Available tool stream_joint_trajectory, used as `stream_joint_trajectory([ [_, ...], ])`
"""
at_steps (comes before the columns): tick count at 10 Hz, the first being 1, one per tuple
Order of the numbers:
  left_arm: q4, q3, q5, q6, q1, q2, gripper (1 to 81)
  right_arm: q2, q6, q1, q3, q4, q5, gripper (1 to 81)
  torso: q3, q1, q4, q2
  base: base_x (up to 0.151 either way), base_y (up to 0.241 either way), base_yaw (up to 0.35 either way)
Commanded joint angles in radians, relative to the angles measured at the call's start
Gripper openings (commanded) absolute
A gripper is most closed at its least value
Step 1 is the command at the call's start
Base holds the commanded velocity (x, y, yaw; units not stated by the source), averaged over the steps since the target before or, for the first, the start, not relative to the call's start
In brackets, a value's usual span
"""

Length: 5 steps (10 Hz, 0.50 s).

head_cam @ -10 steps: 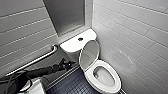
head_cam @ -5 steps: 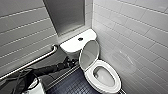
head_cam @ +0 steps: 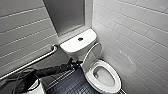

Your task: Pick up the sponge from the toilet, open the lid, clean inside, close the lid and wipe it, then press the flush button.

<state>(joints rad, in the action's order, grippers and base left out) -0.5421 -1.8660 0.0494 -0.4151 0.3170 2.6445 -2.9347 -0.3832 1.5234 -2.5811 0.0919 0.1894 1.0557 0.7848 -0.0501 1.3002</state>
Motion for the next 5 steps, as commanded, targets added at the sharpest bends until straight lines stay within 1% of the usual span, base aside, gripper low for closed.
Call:
stream_joint_trajectory([
  [1,0.043,0.169,0.102,0.042,-0.008,-0.09,81.1,0.004,-0.006,0.025,-0.014,0.003,-0.08,1.0,0.0,0.0,0.0,0.0,0.0,0.0,0.0],
  [2,0.108,0.24,0.128,0.048,0.056,-0.133,81.1,0.004,-0.013,0.027,-0.016,-0.004,-0.08,1.0,0.0,0.0,0.0,0.0,0.0,0.0,0.0],
  [3,0.193,0.31,0.161,0.052,0.15,-0.182,81.1,0.001,-0.013,0.03,-0.011,-0.006,-0.079,1.0,0.0,0.0,0.0,0.0,0.0,0.0,0.0],
  [5,0.375,0.418,0.165,0.052,0.367,-0.286,81.1,0.004,-0.014,0.033,0.021,-0.008,-0.074,1.0,0.0,0.0,0.0,0.0,0.0,0.0,0.0],
])
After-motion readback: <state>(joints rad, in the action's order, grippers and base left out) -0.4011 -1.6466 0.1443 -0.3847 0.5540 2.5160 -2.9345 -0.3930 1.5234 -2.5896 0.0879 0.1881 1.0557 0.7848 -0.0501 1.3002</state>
